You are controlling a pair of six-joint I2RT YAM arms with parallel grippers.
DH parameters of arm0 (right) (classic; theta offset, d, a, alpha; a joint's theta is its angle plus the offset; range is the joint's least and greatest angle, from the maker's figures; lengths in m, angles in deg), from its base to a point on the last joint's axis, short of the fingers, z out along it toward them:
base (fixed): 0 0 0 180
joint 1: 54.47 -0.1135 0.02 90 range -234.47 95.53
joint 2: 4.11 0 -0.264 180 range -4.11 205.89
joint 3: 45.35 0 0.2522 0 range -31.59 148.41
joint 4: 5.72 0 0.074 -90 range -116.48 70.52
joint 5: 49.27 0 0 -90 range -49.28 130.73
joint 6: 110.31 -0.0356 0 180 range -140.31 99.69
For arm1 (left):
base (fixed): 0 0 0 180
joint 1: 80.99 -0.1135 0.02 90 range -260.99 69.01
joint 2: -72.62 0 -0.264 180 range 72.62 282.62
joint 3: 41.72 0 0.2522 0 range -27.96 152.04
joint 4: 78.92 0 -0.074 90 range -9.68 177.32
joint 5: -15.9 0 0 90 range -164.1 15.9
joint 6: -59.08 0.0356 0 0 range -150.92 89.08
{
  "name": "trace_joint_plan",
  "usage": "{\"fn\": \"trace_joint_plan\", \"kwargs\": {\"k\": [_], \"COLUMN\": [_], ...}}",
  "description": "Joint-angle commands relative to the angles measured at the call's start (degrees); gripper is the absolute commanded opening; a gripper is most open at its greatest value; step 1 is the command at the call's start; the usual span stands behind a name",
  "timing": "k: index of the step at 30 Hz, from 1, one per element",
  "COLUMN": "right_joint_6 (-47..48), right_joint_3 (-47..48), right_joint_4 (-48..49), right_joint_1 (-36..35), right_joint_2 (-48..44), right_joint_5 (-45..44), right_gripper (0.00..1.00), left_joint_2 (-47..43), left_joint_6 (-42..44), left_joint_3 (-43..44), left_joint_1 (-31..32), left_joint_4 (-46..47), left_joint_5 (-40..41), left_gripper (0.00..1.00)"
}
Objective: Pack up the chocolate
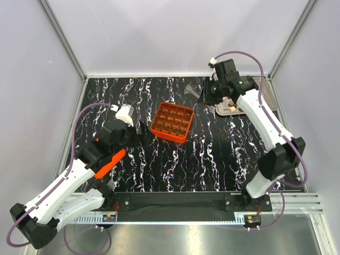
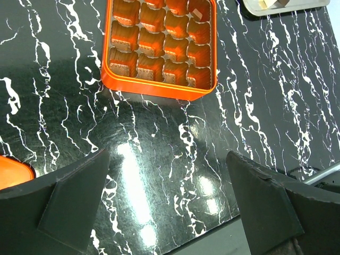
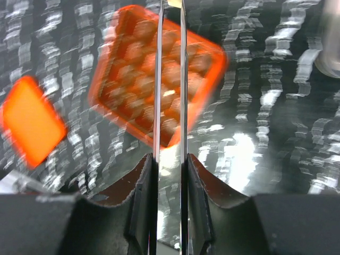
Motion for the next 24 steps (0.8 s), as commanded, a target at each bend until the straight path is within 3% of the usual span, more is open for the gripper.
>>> {"fn": "trace_joint_plan", "kwargs": {"k": [1,11,24], "right_joint_6": [-3.2,-5.5,-4.3], "right_joint_3": [-4.3,-13.3,-15.9], "right_joint_4": [4.3,12.2,13.2], "right_joint_1": [-0.9,-1.4,-2.6], "right_joint_2": [-7.3,-7.8,-2.1], "right_joint_5": [5.1,13.0,9.2], "right_gripper": [0.25,0.25,0.26], "left_joint_2": [-1.8,-2.3,-2.2], "left_joint_6": [0.7,-0.4,-0.1], "left_joint_3": [2.5,2.0,2.3], "left_joint_1": [0.0,0.0,0.0], "left_joint_4": [0.7,1.2,0.8], "left_joint_5": [1.6,0.8,1.6], "left_gripper": [0.99,0.99,0.99]}}
